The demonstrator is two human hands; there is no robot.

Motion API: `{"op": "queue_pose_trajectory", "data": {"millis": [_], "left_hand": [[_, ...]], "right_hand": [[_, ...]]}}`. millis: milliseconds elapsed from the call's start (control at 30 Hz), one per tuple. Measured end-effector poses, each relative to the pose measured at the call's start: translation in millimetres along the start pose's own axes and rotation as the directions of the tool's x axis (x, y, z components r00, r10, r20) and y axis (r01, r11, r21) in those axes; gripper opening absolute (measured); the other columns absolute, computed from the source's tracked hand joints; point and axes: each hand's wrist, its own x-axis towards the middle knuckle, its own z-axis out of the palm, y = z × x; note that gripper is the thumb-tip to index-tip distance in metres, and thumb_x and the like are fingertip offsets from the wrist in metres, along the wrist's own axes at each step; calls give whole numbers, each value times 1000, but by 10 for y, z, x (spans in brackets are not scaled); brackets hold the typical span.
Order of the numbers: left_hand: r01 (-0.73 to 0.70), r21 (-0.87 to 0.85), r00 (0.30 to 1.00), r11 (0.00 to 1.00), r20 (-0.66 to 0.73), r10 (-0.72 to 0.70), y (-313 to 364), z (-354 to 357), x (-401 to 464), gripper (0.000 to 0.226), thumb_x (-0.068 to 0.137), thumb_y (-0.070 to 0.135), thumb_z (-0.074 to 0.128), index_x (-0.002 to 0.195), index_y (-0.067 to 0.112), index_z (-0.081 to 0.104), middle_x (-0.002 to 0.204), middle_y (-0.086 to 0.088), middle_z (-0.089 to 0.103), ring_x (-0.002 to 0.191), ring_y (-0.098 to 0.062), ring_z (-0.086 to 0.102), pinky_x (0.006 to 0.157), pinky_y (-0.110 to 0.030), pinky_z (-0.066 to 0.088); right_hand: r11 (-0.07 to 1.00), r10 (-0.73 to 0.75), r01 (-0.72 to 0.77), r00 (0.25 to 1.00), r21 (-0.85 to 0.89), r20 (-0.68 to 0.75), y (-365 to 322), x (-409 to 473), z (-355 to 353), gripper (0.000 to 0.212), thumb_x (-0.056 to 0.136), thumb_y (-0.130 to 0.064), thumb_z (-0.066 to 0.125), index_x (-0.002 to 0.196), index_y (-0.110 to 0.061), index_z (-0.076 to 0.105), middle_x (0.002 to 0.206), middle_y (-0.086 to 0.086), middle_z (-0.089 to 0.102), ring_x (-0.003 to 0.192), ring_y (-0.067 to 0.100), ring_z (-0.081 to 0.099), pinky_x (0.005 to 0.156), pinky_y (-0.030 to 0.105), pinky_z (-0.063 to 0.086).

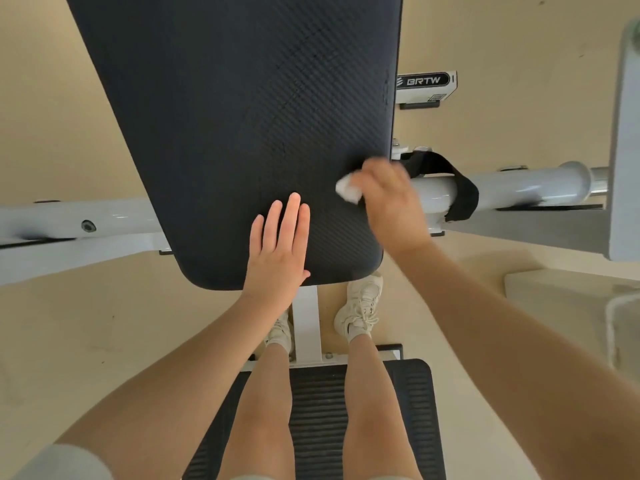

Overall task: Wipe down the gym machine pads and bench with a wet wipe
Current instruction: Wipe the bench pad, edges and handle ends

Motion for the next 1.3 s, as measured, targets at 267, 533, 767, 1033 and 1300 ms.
{"op": "queue_pose_trajectory", "data": {"millis": [267, 533, 767, 1033, 1300], "left_hand": [[-5, 14, 1000, 1000, -2, 5, -5, -29, 5, 110, 52, 47, 84, 138, 2, 32, 141, -19, 44, 125, -37, 48, 101, -49, 38], [-4, -199, 1000, 980, -6, 3, -142, -298, -26, 83, 65, 31, 79, 133, 5, 40, 139, -22, 45, 123, -38, 49, 98, -50, 40], [620, -640, 715, 453, 222, -663, -628, -781, 211, 73, 89, 20, 54, 147, 9, 11, 156, -17, -2, 143, -33, 7, 116, -43, 17], [503, -858, 613, -106, 440, -657, -903, -442, -8, 61, 94, 3, 30, 148, 18, 8, 157, 2, 11, 144, -13, 10, 119, -34, 10], [460, -871, 685, -175, 473, -554, -1174, -575, -219, 53, 98, 8, 26, 148, 19, 13, 155, 4, 18, 142, -11, 17, 106, -19, 14]], "right_hand": [[998, -4, -26, 887, 60, 462, -176, -1164, 136, 45, 42, -2, 88, 83, -9, 69, 86, 8, 65, 69, 21, 64, 54, 26, 57], [851, 463, -467, 883, 239, 76, -195, 332, -477, 21, 95, -8, 45, 110, -4, 58, 118, 11, 51, 85, 15, 46, 63, 11, 32], [822, 525, -500, 851, 273, -22, -416, 1108, -623, 20, 93, -6, 42, 107, -3, 57, 119, 10, 50, 87, 15, 45, 70, 20, 34], [978, 201, -207, 963, 17, 182, -1026, 775, 128, 15, 90, -5, 50, 100, -2, 61, 102, 18, 53, 86, 34, 53, 73, 39, 45], [987, -46, -61, 777, 148, 628, -1766, 415, 396, 27, 89, -3, 54, 114, -12, 59, 111, 5, 53, 93, 20, 57, 85, 30, 50]]}}
